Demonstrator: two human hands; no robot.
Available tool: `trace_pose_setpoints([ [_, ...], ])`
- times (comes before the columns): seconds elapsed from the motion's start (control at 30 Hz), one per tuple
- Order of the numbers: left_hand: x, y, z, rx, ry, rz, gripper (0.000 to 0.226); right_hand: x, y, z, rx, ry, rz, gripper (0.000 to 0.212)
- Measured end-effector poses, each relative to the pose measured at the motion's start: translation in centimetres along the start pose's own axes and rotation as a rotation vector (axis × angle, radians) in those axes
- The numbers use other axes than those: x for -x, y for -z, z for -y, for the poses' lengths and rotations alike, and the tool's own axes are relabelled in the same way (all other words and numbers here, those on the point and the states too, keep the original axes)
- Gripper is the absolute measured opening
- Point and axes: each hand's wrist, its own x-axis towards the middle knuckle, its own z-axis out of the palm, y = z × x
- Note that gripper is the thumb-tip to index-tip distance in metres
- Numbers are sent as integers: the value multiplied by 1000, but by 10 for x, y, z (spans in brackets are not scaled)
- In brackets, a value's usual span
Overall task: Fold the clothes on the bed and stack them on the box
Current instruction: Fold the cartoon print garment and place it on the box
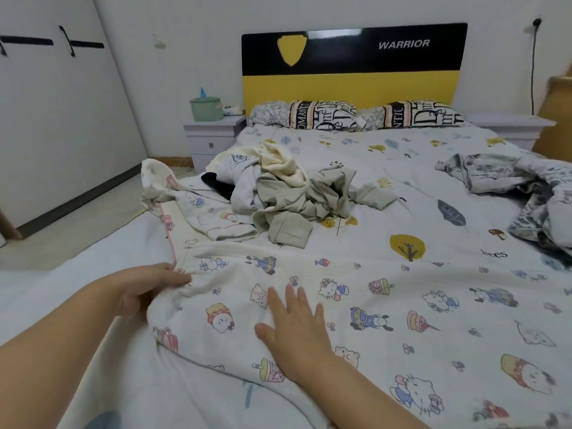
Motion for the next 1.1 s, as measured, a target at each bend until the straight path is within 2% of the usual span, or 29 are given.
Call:
trace_pose_setpoints([
  [0.1,6,-4,-7,77,-53,105,47,-3,1,1,6,9,108,63],
  [0.27,22,-32,-35,179,-181,254,72,4,34,10,-588,32,-120,50],
  [0.3,26,-41,-40,207,-186,299,71,7,41,11,-721,26,-127,49],
  [0.37,37,-62,-48,219,-250,353,52,14,51,13,-970,-9,-115,48],
  [0.47,55,-97,-62,188,-385,335,43,22,73,10,-1289,-114,-6,49],
  [0.5,59,-109,-64,156,-440,325,42,22,78,5,-1365,-137,3,53],
  [0.6,70,-148,-67,-43,-626,266,35,20,91,-19,-1460,-232,-115,65],
  [0.7,68,-178,-59,-199,-802,213,42,28,95,-49,-1572,-361,-138,52],
  [0.73,64,-184,-55,-273,-882,110,47,32,95,-58,-1631,-393,-103,43],
  [0.8,52,-192,-50,-552,-976,-221,53,39,92,-72,-1716,-445,-73,31],
  [0.83,43,-193,-45,-679,-961,-336,56,40,89,-79,-1715,-483,-80,32],
  [0.87,32,-195,-41,-764,-843,-376,60,40,85,-84,-1706,-517,-84,38],
  [0.93,15,-198,-34,-877,-546,-302,59,38,81,-90,-1635,-557,-97,50],
  [0.97,7,-201,-30,-922,-473,-219,51,37,79,-91,-1560,-556,-131,57],
  [1.03,-2,-207,-25,-960,-498,-72,28,34,74,-93,-1346,-534,-204,72],
  [1.1,-6,-212,-25,-946,-582,-75,23,33,68,-91,-1025,-500,-244,78],
])
